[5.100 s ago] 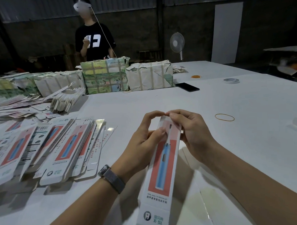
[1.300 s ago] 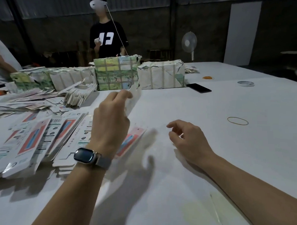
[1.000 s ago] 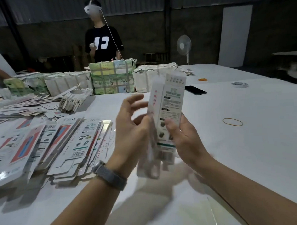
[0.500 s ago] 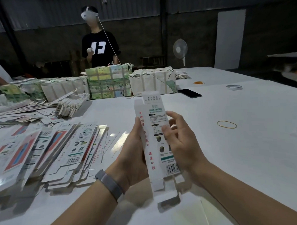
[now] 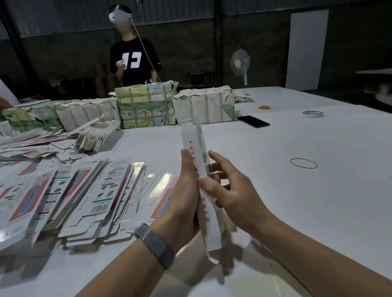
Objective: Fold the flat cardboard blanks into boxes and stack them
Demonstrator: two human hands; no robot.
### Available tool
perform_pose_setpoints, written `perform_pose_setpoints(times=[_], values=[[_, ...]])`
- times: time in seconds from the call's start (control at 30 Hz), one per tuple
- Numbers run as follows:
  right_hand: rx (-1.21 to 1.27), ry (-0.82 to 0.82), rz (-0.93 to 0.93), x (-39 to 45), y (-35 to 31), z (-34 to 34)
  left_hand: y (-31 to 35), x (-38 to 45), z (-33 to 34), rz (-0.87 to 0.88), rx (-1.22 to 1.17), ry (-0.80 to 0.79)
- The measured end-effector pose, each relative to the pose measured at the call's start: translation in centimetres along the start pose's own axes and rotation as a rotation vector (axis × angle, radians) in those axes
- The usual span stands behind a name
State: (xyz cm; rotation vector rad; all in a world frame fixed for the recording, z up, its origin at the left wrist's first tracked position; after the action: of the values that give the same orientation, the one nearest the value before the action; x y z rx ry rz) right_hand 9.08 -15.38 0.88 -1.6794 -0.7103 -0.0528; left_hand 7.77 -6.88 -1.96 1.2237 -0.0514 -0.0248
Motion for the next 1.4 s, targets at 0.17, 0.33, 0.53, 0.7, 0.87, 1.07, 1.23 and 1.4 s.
perform_pose_setpoints(times=[0.17,0.33,0.53,0.7,0.87,1.07,1.23,1.4], values=[[0.098,-0.028,0.046,0.1,0.8,0.0,-0.2,-0.2,-0.1,-0.067,0.051,-0.009],[0.199,-0.053,-0.004,0.4,0.0,0.0,1.4,0.4,-0.2,0.106,0.16,0.007],[0.173,-0.011,0.014,0.5,0.2,-0.6,3.0,0.2,-2.0,0.265,0.28,0.149],[0.285,0.023,0.04,0.5,0.0,-0.9,2.5,0.2,-2.3,0.27,0.384,0.198],[0.379,0.003,0.139,0.0,1.1,-0.5,2.8,0.1,-2.5,0.281,0.412,0.214],[0.314,-0.016,0.064,0.0,0.6,0.1,1.8,0.2,-1.3,0.318,0.531,0.168],[0.332,0.014,0.058,0.4,0.9,-0.9,2.6,0.4,-1.1,0.353,0.575,0.101],[0.326,0.04,0.047,0.5,0.5,-1.8,3.3,0.4,-0.8,0.369,0.599,0.041]])
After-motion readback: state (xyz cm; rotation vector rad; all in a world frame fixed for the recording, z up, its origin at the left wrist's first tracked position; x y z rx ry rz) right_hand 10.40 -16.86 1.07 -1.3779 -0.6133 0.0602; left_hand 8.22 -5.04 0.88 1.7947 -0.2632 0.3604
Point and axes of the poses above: each hand's wrist, its own x-axis towards the middle knuckle, its own z-axis out of the palm, y = z × x, the point moved 10 cm from there along x, towards the middle knuckle, and after that the axes turned 5 degrees about -y, right-handed, at the moved point
